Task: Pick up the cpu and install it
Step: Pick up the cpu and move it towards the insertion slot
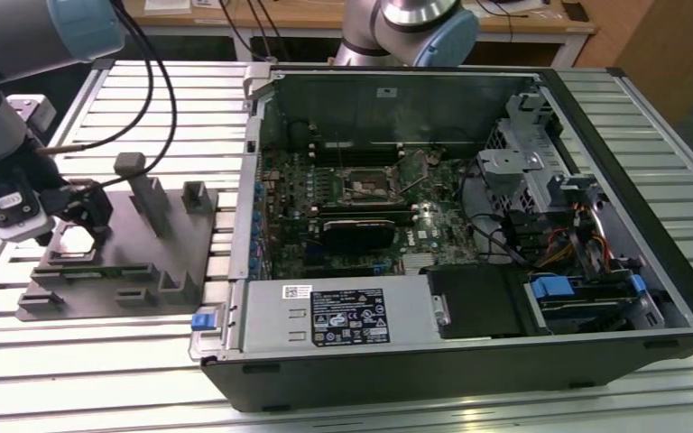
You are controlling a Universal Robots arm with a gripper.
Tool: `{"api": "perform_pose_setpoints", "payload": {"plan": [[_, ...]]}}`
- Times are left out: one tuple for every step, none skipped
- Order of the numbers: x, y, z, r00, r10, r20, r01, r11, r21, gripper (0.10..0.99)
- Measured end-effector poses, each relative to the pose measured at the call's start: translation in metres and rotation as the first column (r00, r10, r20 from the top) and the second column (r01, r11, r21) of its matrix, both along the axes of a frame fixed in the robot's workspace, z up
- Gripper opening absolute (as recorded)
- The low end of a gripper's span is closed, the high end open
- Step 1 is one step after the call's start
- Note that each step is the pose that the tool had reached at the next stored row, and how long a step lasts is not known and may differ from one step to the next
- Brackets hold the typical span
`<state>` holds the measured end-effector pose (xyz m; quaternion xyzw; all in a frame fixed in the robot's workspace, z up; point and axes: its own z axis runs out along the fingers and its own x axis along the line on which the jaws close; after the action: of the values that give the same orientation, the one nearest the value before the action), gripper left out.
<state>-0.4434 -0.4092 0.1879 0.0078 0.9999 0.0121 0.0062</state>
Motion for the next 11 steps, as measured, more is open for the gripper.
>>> {"api": "perform_pose_setpoints", "payload": {"plan": [[0.0,0.0,-0.0007,1.0,0.0,0.0,0.0,1.0,0.0,0.765],[0.0,0.0002,-0.0013,1.0,0.001,0.0,-0.001,1.0,0.0,0.765],[0.0,0.0003,-0.0019,1.0,0.001,0.0,-0.001,1.0,0.0,0.765],[0.0,0.0005,-0.0023,1.0,0.001,-0.0001,-0.001,1.0,0.0,0.765],[0.0,0.0007,-0.0028,1.0,0.002,-0.0001,-0.002,1.0,0.0,0.765],[0.0,0.0009,-0.0031,1.0,0.002,-0.0001,-0.002,1.0,0.0,0.749],[0.0,0.0011,-0.0033,1.0,0.004,0.0,-0.004,1.0,0.0,0.749],[0.0,0.0013,-0.0035,1.0,0.007,0.0,-0.007,1.0,0.0,0.682],[0.0,0.0014,-0.0036,0.9999,0.01,-0.0001,-0.01,0.9999,0.0,0.682],[0.0,0.0015,-0.0036,0.9999,0.014,-0.0001,-0.014,0.9999,0.0,0.682],[-0.0002,0.0016,-0.0038,0.9998,0.018,0.0001,-0.018,0.9998,0.0,0.682]]}}
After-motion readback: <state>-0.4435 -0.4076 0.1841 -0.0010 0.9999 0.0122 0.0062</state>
